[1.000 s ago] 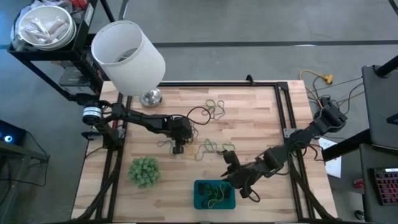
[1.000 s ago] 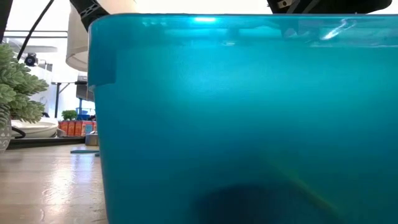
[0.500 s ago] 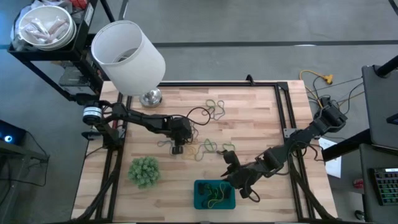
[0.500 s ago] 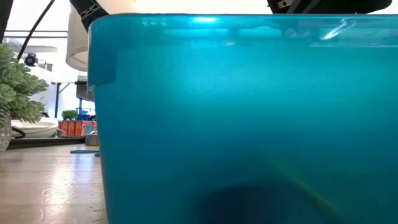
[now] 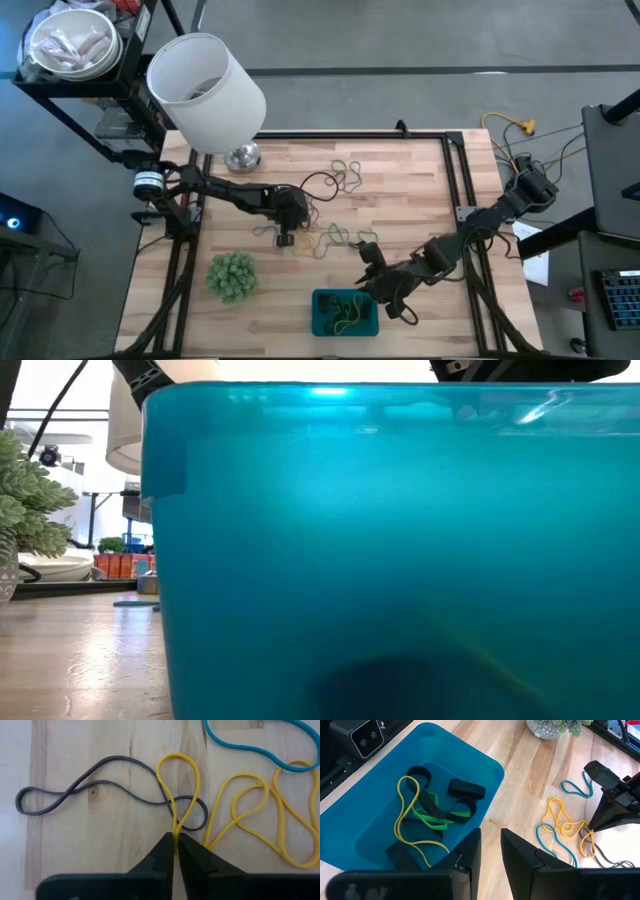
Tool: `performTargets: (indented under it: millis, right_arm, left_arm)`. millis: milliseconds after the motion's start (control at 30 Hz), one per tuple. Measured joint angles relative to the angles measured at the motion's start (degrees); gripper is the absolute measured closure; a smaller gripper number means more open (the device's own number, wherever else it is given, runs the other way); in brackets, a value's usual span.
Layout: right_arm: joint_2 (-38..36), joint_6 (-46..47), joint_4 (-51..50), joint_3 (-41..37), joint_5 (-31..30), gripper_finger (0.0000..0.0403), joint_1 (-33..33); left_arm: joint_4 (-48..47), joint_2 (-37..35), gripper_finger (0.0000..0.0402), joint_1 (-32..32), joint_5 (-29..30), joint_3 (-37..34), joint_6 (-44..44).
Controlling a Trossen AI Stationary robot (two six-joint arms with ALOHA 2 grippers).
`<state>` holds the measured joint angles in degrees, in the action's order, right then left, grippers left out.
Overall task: Pick and place rubber bands into bin
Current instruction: Put the yellow rubber band into the blue bin
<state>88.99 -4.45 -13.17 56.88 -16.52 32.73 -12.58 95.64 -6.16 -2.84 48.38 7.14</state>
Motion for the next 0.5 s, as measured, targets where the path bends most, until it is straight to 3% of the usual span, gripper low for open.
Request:
performTargets:
  millis: [200, 500]
  right_arm:
    - [0.0, 0.0, 0.0, 0.0, 0.0, 0.0335, 0.0]
    - [0.0, 0.0, -0.1, 0.0, 0.0, 0.0335, 0.0]
  left_arm:
    - [0.0, -0.1, 0.0400, 0.0, 0.6, 0.6, 0.8]
    - [0.3, -3.5, 0.0401, 0.7, 9.3, 0.8, 1.2]
